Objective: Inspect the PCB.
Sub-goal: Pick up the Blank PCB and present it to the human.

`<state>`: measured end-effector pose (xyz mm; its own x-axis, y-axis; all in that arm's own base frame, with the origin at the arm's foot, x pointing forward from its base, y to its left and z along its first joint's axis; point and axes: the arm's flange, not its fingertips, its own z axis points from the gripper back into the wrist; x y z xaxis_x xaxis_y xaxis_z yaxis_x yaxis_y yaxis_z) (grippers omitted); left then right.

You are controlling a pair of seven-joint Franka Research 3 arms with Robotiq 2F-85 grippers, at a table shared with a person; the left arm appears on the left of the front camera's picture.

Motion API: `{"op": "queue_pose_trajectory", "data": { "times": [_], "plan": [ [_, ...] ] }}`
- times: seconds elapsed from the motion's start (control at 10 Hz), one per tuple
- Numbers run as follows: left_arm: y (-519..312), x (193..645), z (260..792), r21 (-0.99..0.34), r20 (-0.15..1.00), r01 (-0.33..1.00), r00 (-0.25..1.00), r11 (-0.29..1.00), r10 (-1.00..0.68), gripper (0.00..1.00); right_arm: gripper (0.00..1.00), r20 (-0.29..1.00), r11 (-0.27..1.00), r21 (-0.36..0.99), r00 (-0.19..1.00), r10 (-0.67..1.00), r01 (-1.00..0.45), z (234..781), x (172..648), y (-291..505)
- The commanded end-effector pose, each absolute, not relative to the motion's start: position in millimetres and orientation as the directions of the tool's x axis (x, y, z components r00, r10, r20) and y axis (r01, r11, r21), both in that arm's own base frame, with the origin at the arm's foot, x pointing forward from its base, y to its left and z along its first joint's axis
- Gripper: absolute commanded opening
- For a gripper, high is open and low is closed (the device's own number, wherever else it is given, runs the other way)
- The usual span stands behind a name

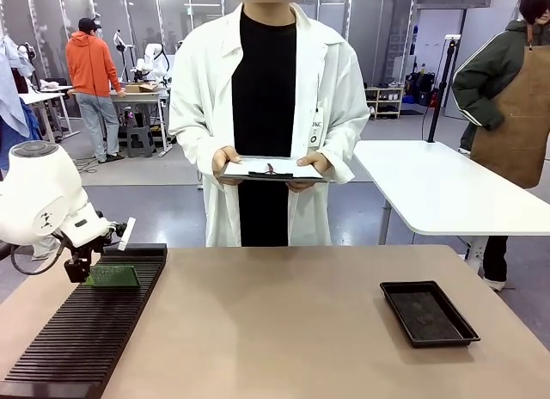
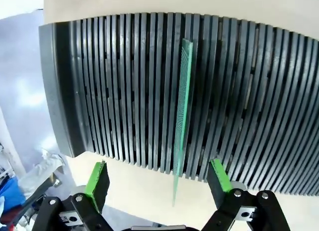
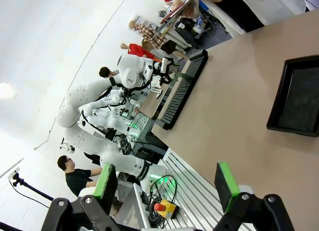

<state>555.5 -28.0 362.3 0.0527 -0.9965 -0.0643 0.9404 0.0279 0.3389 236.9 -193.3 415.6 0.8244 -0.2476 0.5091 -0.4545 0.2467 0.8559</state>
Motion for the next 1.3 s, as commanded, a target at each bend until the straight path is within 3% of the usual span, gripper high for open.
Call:
{"op": "queue_pose_trajectory", "data": {
  "times": [0.0,0.1,0.2,0.3,0.4,0.7,1.2],
  "plan": [
    [-29.2,567.5,355.2,0.339,-0.073,0.940,0.062,0.034,-0.995,0.97,1.00,0.525,0.244,0.847,0.813,-0.252,-0.471,416.7,237.3,-194.7],
    [-29.5,567.8,351.7,0.331,-0.067,0.943,0.060,0.035,-0.996,0.79,1.00,0.525,0.244,0.847,0.813,-0.252,-0.471,416.7,237.3,-194.7],
    [-29.5,567.4,349.7,0.329,-0.065,0.944,0.058,0.034,-0.996,0.52,1.00,0.525,0.244,0.847,0.813,-0.252,-0.471,416.7,237.3,-194.7],
    [-28.5,567.0,349.0,0.325,-0.063,0.945,0.059,0.035,-0.996,0.19,1.00,0.525,0.244,0.847,0.813,-0.252,-0.471,416.7,237.3,-194.7],
    [-27.0,566.6,348.4,0.319,-0.079,0.947,0.069,0.040,-0.995,0.00,1.00,0.525,0.244,0.847,0.813,-0.252,-0.471,416.7,237.3,-194.7],
    [-26.4,564.8,347.3,0.282,-0.096,0.959,0.045,0.016,-0.994,0.03,1.00,0.525,0.244,0.847,0.813,-0.252,-0.471,416.7,237.3,-194.7],
    [-23.9,563.1,357.7,0.263,-0.087,0.964,0.061,0.036,-0.994,0.00,1.00,0.525,0.244,0.847,0.813,-0.252,-0.471,416.7,237.3,-194.7]
  ]
}}
